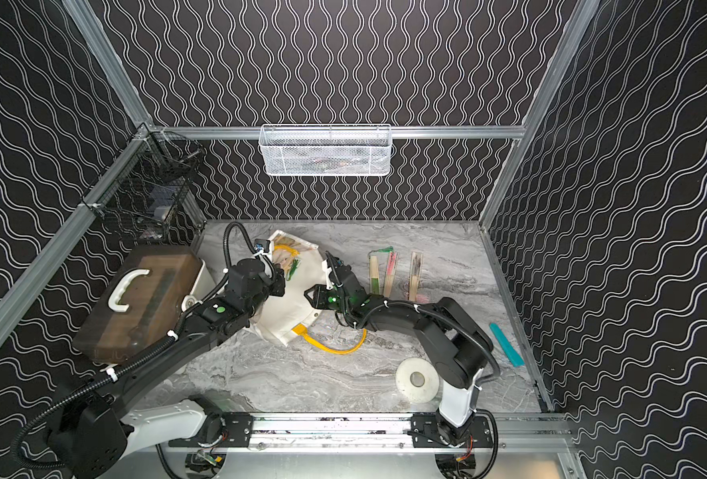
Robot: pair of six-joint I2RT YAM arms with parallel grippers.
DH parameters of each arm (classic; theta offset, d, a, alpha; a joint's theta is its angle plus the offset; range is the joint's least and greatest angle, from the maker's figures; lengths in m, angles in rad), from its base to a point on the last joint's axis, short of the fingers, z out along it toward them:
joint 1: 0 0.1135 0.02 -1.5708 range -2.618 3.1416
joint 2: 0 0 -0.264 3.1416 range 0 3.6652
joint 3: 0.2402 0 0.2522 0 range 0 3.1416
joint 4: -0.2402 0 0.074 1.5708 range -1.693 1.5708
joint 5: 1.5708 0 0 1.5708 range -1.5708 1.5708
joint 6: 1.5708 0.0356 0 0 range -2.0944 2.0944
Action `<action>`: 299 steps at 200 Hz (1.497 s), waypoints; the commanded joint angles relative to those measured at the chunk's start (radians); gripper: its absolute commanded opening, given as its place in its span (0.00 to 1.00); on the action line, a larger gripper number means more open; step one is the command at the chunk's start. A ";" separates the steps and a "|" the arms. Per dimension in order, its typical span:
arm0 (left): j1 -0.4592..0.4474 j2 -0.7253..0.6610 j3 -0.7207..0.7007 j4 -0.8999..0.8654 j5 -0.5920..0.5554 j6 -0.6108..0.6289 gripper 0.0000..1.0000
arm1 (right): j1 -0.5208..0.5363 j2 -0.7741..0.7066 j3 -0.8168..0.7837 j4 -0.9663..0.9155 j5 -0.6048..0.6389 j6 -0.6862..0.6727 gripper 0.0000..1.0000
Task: Take out the folding fans from the tote bags
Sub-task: Adjust the canvas bag at the center of the board, then pick up the folding fan from the canvas bag.
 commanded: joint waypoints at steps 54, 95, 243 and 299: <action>-0.002 -0.020 0.008 0.020 0.001 -0.063 0.00 | 0.093 0.288 0.202 0.274 0.060 0.090 0.35; -0.003 -0.078 0.010 0.019 0.073 -0.083 0.00 | 0.093 0.415 0.276 0.295 0.089 0.144 0.37; -0.002 -0.166 -0.108 0.036 0.175 -0.161 0.00 | 0.036 0.424 0.182 0.331 0.039 0.290 0.39; -0.002 -0.158 -0.125 0.068 0.221 -0.197 0.00 | 0.030 0.446 0.248 0.304 0.020 0.297 0.39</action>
